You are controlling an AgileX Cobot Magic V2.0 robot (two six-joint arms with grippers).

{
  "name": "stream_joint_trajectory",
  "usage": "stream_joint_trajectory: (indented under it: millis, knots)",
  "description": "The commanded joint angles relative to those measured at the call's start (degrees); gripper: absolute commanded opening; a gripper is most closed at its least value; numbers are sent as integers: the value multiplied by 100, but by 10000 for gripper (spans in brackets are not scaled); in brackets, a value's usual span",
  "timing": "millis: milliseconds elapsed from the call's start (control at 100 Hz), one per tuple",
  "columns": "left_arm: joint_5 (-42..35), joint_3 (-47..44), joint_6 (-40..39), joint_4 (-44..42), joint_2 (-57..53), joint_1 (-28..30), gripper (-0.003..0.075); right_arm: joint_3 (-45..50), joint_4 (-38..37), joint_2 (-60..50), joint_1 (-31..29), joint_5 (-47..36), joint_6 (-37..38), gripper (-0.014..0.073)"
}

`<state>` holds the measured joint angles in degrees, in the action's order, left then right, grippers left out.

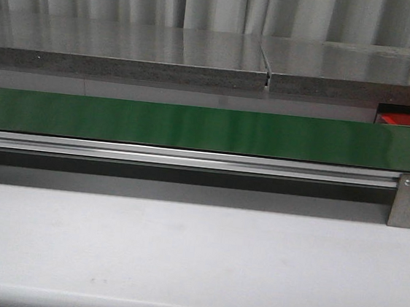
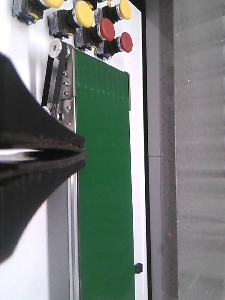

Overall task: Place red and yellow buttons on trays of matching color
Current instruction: 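Move the left gripper over the cluster of red and yellow buttons, then lower the left gripper and grasp a yellow button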

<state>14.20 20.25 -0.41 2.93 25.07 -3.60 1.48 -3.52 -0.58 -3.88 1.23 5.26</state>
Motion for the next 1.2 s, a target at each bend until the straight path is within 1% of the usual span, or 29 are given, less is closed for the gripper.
stream_joint_trajectory:
  millis: [0,200,230,270,300,340,350,370,420,440,470,490,540,670,740,870,1040,1190]
  knots:
    - [-382,453,-43,9,573,-30,-20,-125,-57,-105,-22,-446,-5,-117]
    - [-274,1044,-43,9,1484,-30,-18,-125,-57,-105,-22,-446,-5,-117]
    - [-247,1106,-43,9,1614,-30,-12,-125,-57,-105,-22,-446,-5,-117]
    - [-179,1200,-43,9,1738,-30,19,-125,-57,-105,-22,-446,-5,-117]
    - [-135,1273,-43,9,1858,-30,55,-125,-57,-105,-22,-446,-5,-117]
    - [-77,1336,-43,9,1974,-30,130,-125,-57,-105,-22,-446,-5,-117]
    - [-64,1350,-43,9,2015,-30,159,-125,-57,-105,-22,-446,-5,-117]
    - [-11,1389,-43,9,2075,-30,190,-125,-57,-105,-22,-446,-5,-117]
    - [96,1474,-43,22,2193,-30,322,-125,-57,-105,-22,-446,-5,-117]
    - [137,1507,-43,22,2235,-30,353,-125,-57,-105,-22,-446,-5,-117]
    - [173,1557,-43,22,2303,-30,422,-125,-57,-105,-22,-446,-5,-117]
    - [211,1579,-43,22,2345,-30,454,-125,-57,-105,-22,-446,-5,-117]
    - [349,1690,-43,22,2448,-18,501,-125,-57,-105,-22,-446,-5,-117]
    - [749,2007,-221,22,2739,8,497,-125,-57,-105,-22,-446,-5,-117]
    - [950,2204,-426,22,2881,198,497,-125,-57,-105,-22,-446,-5,-117]
    - [1395,2587,-536,178,3149,847,497,-125,-57,-105,-22,-446,-5,-117]
    - [2205,3067,-536,511,3657,1720,497,-125,-52,-105,-22,-357,-5,-117]
    - [2537,3359,-536,563,4153,2289,497,-125,-52,-105,-22,-357,-5,-117]
